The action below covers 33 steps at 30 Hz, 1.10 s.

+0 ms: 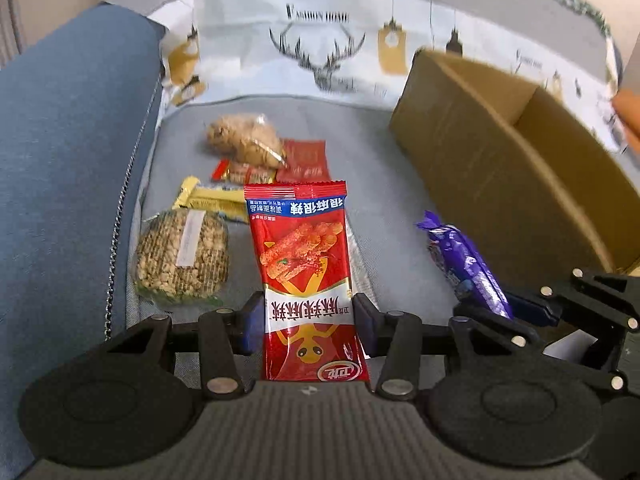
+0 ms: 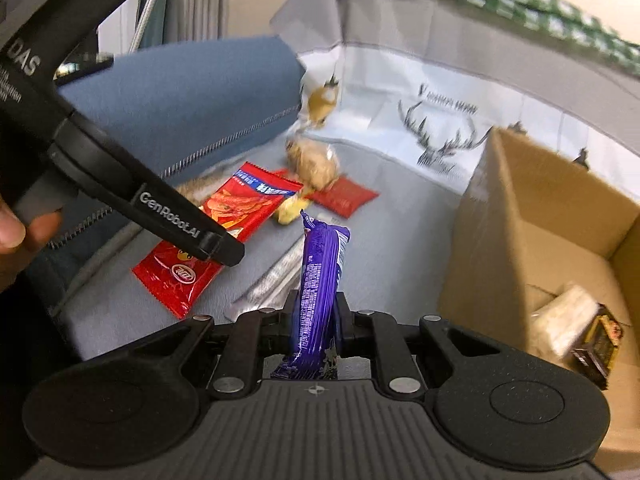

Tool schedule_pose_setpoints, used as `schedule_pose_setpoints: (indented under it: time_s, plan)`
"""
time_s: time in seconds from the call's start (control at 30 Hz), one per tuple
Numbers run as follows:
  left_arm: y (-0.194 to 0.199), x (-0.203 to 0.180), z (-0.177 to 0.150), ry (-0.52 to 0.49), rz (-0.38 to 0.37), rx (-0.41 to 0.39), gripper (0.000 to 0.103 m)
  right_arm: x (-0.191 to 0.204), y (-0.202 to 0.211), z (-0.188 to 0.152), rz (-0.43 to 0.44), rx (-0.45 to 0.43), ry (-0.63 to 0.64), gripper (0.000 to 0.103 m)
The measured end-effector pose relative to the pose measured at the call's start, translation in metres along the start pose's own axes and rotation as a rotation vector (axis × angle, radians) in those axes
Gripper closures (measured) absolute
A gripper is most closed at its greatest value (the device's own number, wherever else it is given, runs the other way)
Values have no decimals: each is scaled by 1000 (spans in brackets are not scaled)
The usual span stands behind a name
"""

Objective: Organize snacks
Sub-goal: 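Carry both packets over the box and release them inside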

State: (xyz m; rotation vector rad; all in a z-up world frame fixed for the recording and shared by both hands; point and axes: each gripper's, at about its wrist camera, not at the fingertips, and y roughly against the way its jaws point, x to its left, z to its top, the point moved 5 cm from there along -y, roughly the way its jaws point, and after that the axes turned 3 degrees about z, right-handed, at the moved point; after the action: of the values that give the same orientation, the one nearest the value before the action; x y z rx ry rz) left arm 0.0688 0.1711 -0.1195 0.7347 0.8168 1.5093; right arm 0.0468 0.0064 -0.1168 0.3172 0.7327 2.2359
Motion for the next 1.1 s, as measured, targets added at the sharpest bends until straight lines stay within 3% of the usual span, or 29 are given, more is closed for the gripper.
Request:
schedule_pose_setpoints:
  time_s: [0.17, 0.47, 0.6, 0.73, 0.93, 1.1]
  plan:
    - [9, 2, 1, 39, -25, -38, 52, 2, 27, 2, -10, -79, 4, 87]
    - [12, 0, 1, 35, -51, -60, 52, -23, 68, 15, -9, -144, -27, 87]
    - [9, 0, 3, 49, -62, -58, 52, -51, 87, 33, 30, -190, -119, 87]
    - [6, -2, 5, 61, -58, -64, 52, -83, 103, 44, 15, -243, -130, 87]
    - [5, -4, 11, 83, -83, -101, 52, -148, 113, 65, -67, -318, -137, 87]
    - [22, -9, 20, 113, -119, -190, 52, -202, 116, 48, -160, -379, -281, 87]
